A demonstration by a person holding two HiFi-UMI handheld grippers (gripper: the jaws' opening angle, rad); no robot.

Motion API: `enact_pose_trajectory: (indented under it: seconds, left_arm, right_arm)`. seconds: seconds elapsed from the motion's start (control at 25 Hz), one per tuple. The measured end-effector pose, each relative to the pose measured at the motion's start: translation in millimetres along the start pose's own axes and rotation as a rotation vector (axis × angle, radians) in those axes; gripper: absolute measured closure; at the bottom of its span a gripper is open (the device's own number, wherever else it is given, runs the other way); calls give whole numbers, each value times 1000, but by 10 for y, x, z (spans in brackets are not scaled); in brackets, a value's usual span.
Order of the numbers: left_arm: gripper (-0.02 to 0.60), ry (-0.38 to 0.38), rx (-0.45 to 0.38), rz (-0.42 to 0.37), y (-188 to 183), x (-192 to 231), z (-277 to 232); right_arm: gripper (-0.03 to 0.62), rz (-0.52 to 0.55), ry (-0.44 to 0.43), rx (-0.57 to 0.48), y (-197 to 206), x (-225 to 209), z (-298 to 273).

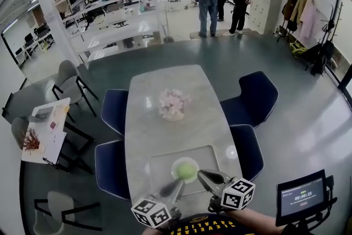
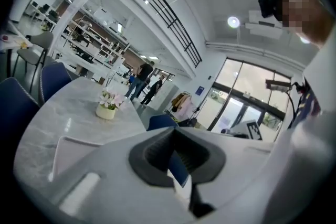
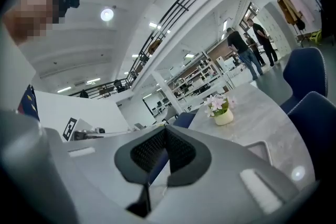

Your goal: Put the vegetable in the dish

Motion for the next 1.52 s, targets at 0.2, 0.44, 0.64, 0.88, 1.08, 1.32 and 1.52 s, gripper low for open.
enact_pose_trajectory:
  seconds: [0.2,0.44,0.64,0.88,1.08,1.32,1.52]
  left_arm:
    - [580,13,-28,-47,-13,-37,2]
    - [580,44,-33,-121,-57,-134,-9]
    - [580,56,-43,-167,-65,-173,-16]
    - [580,53,-31,-192,-30,-180,-28]
    - [580,42,-30,-199,-42,-180,-17]
    - [580,39,-21,-194,-26,-178,-17]
    - [580,37,-11,-189,5,-180,-23]
  right_arm:
    - [588,49,1,-58,-41,32,29]
    - [588,70,-14,-57,-37,94,10]
    - [588,159,-49,-60,-50,183,5]
    - [588,227,-76,-79,-82,258,15]
    - [588,243,-84,-82,-89,277,40]
    - [588,251,-89,-70,-79,298,42]
    - [588,250,-88,-65,-65,297,60]
Point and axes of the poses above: the fingertips, and each gripper's own axes: z backward along the fingers, x to its left, y out of its underside, the point moved 1 cm from there along z, backward along the fingers, and after that the axes turned 13 degrees about -x, right-handed, at the moved point
